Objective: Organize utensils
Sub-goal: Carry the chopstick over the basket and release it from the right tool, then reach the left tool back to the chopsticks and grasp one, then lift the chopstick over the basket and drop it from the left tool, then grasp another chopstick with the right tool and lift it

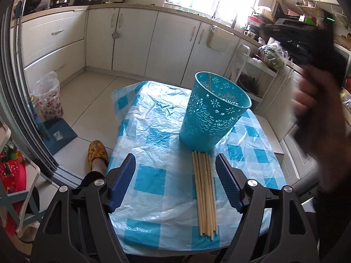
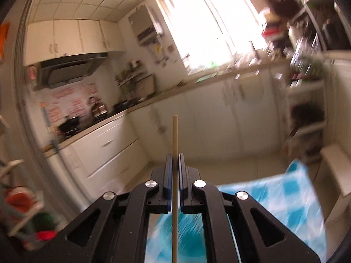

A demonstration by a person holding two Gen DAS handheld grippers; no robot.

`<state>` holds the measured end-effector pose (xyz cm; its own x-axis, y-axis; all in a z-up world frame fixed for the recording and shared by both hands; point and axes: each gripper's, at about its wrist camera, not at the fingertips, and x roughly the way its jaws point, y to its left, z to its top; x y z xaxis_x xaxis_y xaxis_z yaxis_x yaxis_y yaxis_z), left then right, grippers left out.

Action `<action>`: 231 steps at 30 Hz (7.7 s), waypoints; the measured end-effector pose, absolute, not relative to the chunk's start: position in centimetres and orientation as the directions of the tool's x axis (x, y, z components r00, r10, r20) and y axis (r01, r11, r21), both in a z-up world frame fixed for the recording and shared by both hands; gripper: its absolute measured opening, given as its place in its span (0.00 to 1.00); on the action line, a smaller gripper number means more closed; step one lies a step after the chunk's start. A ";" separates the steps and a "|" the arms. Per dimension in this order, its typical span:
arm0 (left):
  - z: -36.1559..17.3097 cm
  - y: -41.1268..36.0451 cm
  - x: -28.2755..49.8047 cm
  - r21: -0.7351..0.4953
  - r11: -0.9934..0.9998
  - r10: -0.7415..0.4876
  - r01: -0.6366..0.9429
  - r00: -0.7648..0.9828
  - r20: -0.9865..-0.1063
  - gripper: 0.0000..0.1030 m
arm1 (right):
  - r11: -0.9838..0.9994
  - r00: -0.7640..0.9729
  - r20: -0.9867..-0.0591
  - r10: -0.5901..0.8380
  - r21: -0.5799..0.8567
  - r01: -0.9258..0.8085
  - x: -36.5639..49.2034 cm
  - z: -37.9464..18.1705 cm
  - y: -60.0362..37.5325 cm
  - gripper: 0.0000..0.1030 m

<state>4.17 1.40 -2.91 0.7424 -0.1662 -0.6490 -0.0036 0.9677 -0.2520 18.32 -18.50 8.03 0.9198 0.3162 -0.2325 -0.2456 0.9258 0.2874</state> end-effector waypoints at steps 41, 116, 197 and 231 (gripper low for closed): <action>-2.8 0.6 2.3 -0.227 0.974 -0.151 -0.010 0.718 -0.680 0.79 | 0.959 0.673 -0.692 0.261 0.269 -0.095 6.3 -10.0 -19.0 0.25; -9.2 0.2 5.5 -0.094 0.993 -0.034 -0.071 0.589 -0.807 0.80 | 0.972 0.573 -0.785 0.234 0.176 -0.157 9.3 -13.9 -20.0 0.08; 9.2 -5.6 21.9 -0.259 0.966 -0.070 0.018 0.979 -0.193 0.05 | 0.931 0.551 -0.753 0.360 0.324 -0.166 9.8 -14.4 -22.1 0.08; -2.4 3.3 10.4 -0.257 0.955 -0.042 -0.145 0.797 -0.603 0.59 | 0.934 0.546 -0.759 0.354 0.322 -0.157 8.7 -13.9 -22.6 0.06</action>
<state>10.37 3.27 -2.38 0.7966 -0.0417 -0.6031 -0.1449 0.9554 -0.2573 8.69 -22.60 -13.89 0.5463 0.3540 -0.7591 -0.1573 0.9336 0.3221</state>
